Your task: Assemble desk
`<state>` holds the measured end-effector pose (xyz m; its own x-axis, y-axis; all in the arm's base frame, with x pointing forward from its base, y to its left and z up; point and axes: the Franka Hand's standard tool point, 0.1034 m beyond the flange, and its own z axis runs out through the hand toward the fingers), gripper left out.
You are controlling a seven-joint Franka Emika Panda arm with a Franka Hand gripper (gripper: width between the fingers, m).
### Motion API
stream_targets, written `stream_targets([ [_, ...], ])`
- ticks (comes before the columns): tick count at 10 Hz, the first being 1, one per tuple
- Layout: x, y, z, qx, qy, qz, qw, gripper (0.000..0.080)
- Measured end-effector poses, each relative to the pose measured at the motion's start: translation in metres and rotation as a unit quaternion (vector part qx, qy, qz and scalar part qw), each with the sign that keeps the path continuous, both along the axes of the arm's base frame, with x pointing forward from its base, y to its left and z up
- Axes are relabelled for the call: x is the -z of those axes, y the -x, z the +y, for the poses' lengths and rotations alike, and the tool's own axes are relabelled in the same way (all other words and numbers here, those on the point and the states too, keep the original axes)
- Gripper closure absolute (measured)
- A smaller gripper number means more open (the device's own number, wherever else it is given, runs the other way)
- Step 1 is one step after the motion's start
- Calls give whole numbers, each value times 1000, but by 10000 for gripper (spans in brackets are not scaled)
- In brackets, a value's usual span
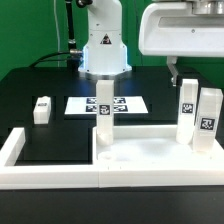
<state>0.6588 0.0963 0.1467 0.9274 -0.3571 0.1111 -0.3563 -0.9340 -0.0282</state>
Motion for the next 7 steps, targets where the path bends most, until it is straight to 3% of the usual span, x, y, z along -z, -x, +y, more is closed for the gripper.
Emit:
stream_targets([
  [3,18,4,9,12,4,5,1000,150],
  [5,18,4,9,22,3,5,1000,150],
  [7,19,4,8,31,2,5,1000,411],
])
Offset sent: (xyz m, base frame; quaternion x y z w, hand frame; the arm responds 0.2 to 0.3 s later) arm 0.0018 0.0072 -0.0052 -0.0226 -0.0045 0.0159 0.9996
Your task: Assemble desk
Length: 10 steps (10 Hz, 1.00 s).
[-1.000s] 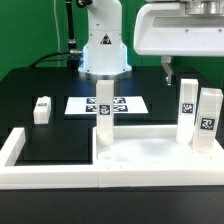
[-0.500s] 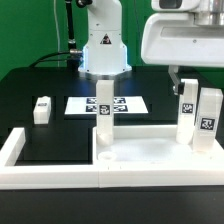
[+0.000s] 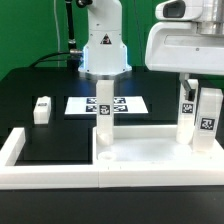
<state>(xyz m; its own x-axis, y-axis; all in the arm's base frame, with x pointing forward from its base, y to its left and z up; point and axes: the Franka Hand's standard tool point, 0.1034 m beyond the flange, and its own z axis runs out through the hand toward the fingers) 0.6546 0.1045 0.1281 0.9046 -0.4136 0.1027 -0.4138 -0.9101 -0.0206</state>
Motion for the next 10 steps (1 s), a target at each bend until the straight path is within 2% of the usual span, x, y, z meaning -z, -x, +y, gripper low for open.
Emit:
stream_targets([
  [1,0,0,0,19,-2,0,1000,513],
  [4,0,0,-2,134,-13,-3,991,511],
  [6,2,2,-5,244,-23,-8,970,511],
  [7,3,3,-8,337,-38,-13,941,511],
  [8,4,6,-11,439,-61,-16,896,509],
  [9,3,7,-8,494,-76,-17,866,509],
  [10,3,7,-1,563,-94,-23,821,505],
])
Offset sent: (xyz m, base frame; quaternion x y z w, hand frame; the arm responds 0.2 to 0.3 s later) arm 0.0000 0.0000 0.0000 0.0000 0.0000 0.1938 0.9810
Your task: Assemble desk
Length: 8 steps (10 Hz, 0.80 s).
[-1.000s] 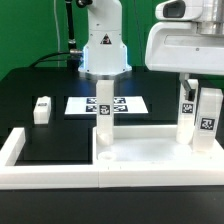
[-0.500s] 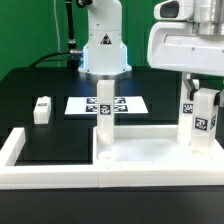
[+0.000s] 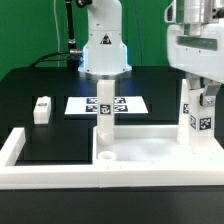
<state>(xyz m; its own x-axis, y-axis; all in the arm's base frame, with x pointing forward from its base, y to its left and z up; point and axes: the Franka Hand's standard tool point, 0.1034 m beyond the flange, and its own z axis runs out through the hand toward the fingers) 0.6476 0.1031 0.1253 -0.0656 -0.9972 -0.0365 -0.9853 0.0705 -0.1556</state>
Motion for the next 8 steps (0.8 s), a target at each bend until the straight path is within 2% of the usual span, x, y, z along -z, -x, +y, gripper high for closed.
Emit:
stream_targets([
  [1,0,-1,8,61,-15,-14,998,499],
  [3,0,-2,16,118,-26,-13,993,498],
  [6,1,-2,16,95,-22,-13,995,498],
  [7,1,-2,16,93,-21,-13,995,311],
  [8,1,2,10,-12,-4,-3,1000,204],
])
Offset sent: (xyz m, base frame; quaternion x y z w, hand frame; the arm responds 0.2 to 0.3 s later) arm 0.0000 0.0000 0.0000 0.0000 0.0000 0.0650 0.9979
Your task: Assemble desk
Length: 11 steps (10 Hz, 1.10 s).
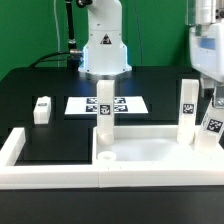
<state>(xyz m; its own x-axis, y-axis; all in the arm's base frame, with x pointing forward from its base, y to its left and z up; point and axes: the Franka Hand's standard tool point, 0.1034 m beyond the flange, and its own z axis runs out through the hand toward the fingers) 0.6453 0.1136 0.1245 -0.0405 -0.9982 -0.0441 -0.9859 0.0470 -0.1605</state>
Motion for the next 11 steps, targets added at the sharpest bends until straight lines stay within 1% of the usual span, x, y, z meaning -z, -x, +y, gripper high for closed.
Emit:
stream_targets([
  [1,0,1,-1,-92,17,-4,996,204],
  [2,2,3,3,-134,24,-1,991,159],
  [3,2,3,2,-191,34,-4,981,152],
  [4,2,3,1,-205,37,-4,978,152],
  [5,1,2,0,-269,49,-1,962,152],
  [6,-8,-6,3,-356,69,6,932,150],
  [7,-11,-11,5,-409,86,5,908,150],
  [9,-10,-11,8,-477,100,9,873,150],
  [10,-9,-12,8,-499,108,2,860,150],
  [11,-5,-10,12,-513,115,-2,851,150],
])
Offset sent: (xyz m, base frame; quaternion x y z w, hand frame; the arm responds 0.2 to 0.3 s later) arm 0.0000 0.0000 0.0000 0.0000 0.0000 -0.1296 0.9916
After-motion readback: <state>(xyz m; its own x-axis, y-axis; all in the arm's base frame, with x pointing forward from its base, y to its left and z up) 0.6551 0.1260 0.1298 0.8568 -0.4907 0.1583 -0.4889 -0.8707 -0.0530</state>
